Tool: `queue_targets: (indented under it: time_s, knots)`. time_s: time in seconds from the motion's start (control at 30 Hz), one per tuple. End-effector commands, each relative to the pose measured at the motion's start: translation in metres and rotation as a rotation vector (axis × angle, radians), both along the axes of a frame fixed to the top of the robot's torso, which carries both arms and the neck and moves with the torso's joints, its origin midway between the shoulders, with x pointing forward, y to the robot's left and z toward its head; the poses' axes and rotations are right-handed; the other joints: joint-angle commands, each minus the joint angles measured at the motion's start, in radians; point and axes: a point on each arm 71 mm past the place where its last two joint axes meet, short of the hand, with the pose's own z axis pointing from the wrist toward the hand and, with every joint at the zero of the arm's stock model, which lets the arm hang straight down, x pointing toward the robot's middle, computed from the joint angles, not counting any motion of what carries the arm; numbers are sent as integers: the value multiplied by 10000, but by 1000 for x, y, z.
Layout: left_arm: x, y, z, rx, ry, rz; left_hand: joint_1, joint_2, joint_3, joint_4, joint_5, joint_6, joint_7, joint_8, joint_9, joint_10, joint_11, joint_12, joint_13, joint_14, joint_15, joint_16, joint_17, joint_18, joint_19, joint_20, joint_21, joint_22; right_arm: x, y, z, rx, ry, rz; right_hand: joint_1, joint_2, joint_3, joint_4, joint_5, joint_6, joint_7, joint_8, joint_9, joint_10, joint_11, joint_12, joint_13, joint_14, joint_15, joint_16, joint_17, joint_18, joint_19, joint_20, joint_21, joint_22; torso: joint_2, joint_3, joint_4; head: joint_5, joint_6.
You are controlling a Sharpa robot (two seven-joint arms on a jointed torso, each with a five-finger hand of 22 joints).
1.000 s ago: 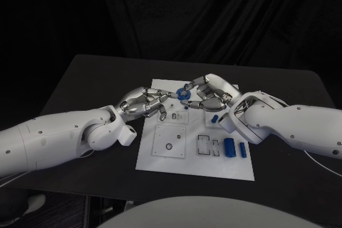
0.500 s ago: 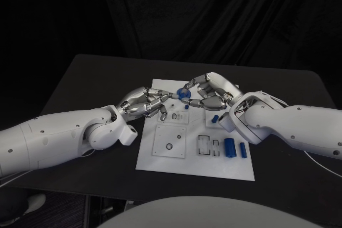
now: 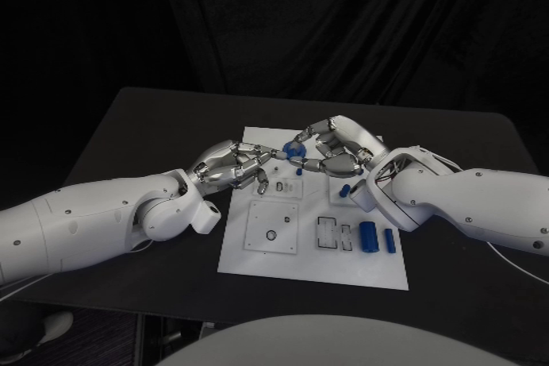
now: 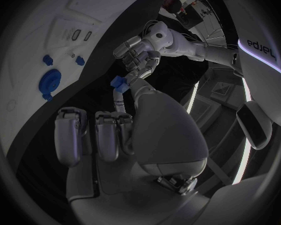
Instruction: Assemble the parts on the task board
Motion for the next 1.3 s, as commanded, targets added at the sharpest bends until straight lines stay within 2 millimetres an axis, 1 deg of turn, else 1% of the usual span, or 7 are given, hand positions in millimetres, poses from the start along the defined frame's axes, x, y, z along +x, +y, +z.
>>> queue_targets:
  time_s: [0.03,0.27,0.63,0.73,0.87,1.3]
  knots:
    - [-1,-2,0,-144,8,-122,-85,-23,9,15,-59,-41,85,30,-12,1041,69,13,2622,1076,50,24,2633,151,-26,3,41,12,-1,2,-1,-10,-7,44,-62,7,24,60,-23,269,-194,25,241,1041,55,26,2634,1064,81,29,2635,0,517,58,-36,2323,-7,-1,-8,15,-2]
    - [-1,-3,0,-158,5,-139,-72,-22,24,-5,-57,-177,86,-7,-32,1041,84,13,2622,1076,72,24,2633,146,-32,22,38,17,-1,4,-2,-67,109,115,-70,7,13,71,-49,247,-189,2,225,1041,56,26,2634,1064,81,29,2635,3,511,59,-46,2319,-5,-6,0,18,-2]
    - [-1,-6,0,-190,12,-200,-64,-18,34,-16,-55,-183,82,-16,-35,1041,88,13,2622,1076,80,24,2633,145,-36,29,37,19,-1,5,-3,-132,222,135,-71,9,11,74,-54,233,-187,-10,217,1041,58,26,2634,1064,81,29,2635,5,508,59,-51,2317,-2,-5,5,21,-2]
    - [-2,-6,0,-199,9,-206,-63,-17,37,-18,-54,-174,81,-16,-34,1041,88,13,2622,1076,81,24,2633,145,-36,30,37,19,-1,5,-3,-157,259,117,-69,10,12,74,-55,228,-186,-15,213,1041,58,26,2634,1064,81,29,2635,6,506,59,-55,2316,-1,-4,2,39,-2]
    - [-2,-6,0,-211,-4,-202,-63,-17,37,-18,-54,-174,81,-16,-34,1041,88,13,2622,1076,81,24,2633,145,-36,30,37,19,0,5,-3,-185,296,89,-69,10,12,74,-55,228,-186,-15,213,1041,58,26,2634,1064,81,29,2635,6,506,59,-55,2316,-3,-9,3,39,-2]
    - [-2,-6,1,-248,-66,-156,-28,-15,75,-68,-37,-330,58,-58,-54,1041,88,13,2622,1076,95,24,2633,149,-47,49,35,28,0,5,-6,-352,581,114,-21,22,26,47,-29,208,-184,-41,191,1041,59,26,2634,1064,83,29,2635,11,494,61,-74,2309,-3,-4,6,57,-2]
